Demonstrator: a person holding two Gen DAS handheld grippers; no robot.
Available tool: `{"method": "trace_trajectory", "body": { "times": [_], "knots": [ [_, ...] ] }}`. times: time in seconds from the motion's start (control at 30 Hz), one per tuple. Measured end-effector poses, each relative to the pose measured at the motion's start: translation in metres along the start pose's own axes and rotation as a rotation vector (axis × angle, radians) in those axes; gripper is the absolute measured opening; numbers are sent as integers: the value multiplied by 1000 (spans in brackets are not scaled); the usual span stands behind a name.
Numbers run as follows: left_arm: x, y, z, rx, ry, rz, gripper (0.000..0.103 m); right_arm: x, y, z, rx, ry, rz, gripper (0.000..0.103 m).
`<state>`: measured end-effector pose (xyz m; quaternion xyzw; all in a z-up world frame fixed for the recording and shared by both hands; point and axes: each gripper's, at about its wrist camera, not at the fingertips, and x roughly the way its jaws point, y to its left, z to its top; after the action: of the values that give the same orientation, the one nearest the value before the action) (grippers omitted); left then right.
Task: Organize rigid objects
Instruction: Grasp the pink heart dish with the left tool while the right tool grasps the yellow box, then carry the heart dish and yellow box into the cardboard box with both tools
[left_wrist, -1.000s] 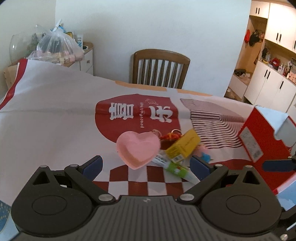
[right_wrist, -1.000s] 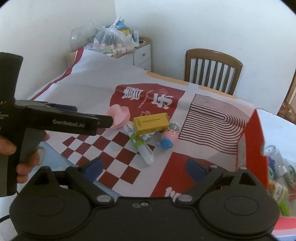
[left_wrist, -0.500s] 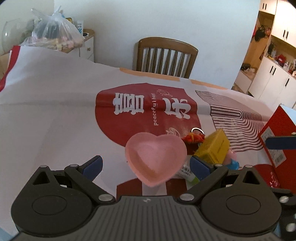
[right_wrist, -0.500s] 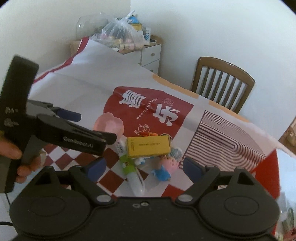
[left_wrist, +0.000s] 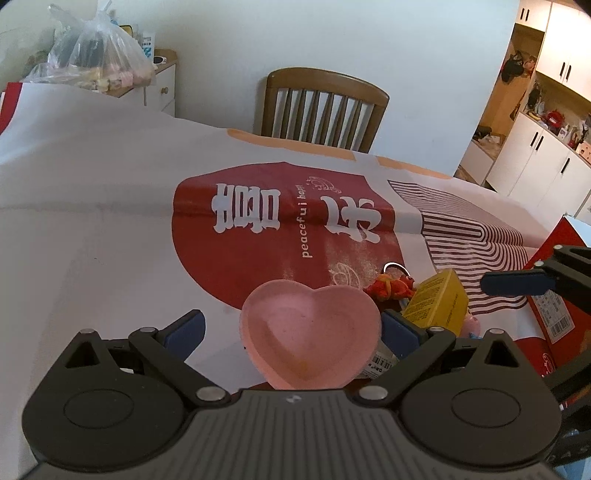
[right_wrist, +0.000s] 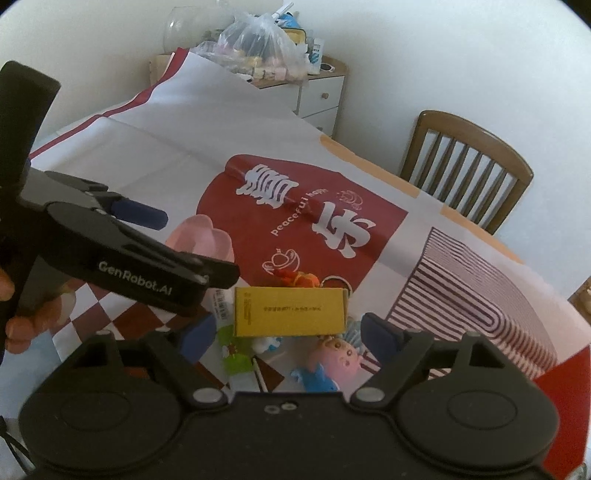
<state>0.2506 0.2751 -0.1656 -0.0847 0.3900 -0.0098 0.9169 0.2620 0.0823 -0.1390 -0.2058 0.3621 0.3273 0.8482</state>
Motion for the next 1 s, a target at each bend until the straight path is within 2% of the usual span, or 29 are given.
{"method": "trace_trajectory", "body": {
  "times": [0.2, 0.3, 0.43, 1.0],
  "knots": [
    [2, -1, -2, 2, -4, -3, 100, 10, -6, 0, 32, 9, 23, 82],
    [3, -3, -2, 9, -1, -6, 93, 13, -8, -1, 35, 15, 28, 77],
    [2, -5, -2, 25, 0, -10, 78, 14, -9, -1, 37, 22, 38, 71],
    [-23, -13, 5, 37, -11, 16, 78, -18, -5, 0, 74, -20, 8, 69]
  ]
}}
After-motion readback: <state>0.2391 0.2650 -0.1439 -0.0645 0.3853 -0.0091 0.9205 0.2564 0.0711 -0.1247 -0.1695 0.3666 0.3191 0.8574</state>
